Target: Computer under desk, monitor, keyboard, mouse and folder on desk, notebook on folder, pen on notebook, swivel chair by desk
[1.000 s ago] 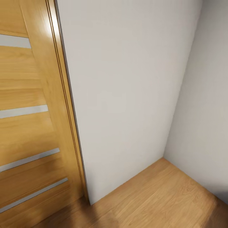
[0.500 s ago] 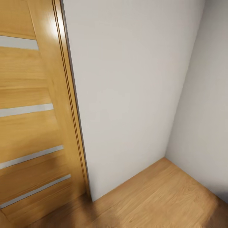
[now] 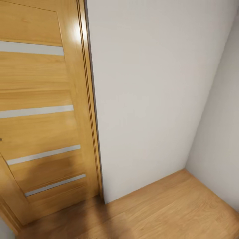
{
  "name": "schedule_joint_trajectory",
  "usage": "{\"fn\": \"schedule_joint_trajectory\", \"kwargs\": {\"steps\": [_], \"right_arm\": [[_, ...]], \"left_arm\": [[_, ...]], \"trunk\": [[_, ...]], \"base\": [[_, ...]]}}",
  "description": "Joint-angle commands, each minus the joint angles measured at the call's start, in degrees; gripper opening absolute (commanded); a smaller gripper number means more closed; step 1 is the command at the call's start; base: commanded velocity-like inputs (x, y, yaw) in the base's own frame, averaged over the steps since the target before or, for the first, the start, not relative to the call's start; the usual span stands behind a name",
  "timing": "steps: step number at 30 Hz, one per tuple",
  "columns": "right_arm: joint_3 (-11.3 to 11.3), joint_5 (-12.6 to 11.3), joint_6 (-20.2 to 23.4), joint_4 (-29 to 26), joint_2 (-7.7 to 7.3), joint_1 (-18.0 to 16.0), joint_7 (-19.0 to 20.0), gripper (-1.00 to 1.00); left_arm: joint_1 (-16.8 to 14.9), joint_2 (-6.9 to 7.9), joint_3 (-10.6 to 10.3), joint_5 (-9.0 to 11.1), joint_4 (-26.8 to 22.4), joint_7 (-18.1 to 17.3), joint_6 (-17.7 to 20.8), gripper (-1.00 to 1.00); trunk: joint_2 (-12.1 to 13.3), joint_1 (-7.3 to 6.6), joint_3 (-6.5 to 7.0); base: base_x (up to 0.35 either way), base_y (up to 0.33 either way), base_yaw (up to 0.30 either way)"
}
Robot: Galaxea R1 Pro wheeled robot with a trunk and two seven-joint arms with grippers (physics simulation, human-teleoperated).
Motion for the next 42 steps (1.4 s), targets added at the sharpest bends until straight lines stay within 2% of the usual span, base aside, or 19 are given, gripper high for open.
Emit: {"fn": "schedule_joint_trajectory", "kwargs": {"steps": [1, 7, 11, 21, 33, 42], "right_arm": [[0.1, 0.5, -0.2, 0.4, 0.04, 0.0, -0.1, 1.0], [0.3, 3.1, -0.2, 1.1, 0.06, 0.0, -0.1, 1.0], [0.4, 3.6, -0.2, 1.2, 0.06, 0.0, -0.1, 1.0], [0.4, 3.7, -0.2, 1.3, 0.07, 0.0, -0.1, 1.0], [0.4, 3.6, -0.2, 1.3, 0.14, 0.0, -0.1, 1.0], [0.3, 3.6, -0.5, 1.3, 0.07, 0.0, -0.2, 1.0]], "left_arm": [[0.0, 0.01, 0.9, 0.5, -0.1, 0.0, -0.1, 1.0], [0.0, 0.01, 2.1, 0.5, -0.1, 0.0, -0.9, 1.0], [0.0, 0.01, 2.3, 0.5, -0.1, 0.0, -1.7, 1.0], [0.0, 0.01, 2.3, 0.5, -0.1, 0.0, -2.0, 1.0], [0.0, 0.01, 2.4, 0.5, -0.1, 0.0, -2.0, 1.0], [0.0, 0.01, 2.4, 0.5, -0.1, 0.0, -2.0, 1.0]], "trunk": [[0.0, 0.01, -0.06], [0.0, 0.01, -0.06], [0.0, 0.01, -0.06], [0.0, 0.01, -0.06], [0.0, 0.01, -0.07], [0.0, 0.01, -0.08]], "base": [[-0.003, -0.004, 0.281], [-0.001, -0.001, 0.281], [0.0, 0.0, 0.281], [0.0, 0.0, 0.275], [0.0, 0.0, 0.074], [-0.001, 0.0, 0.247]]}}
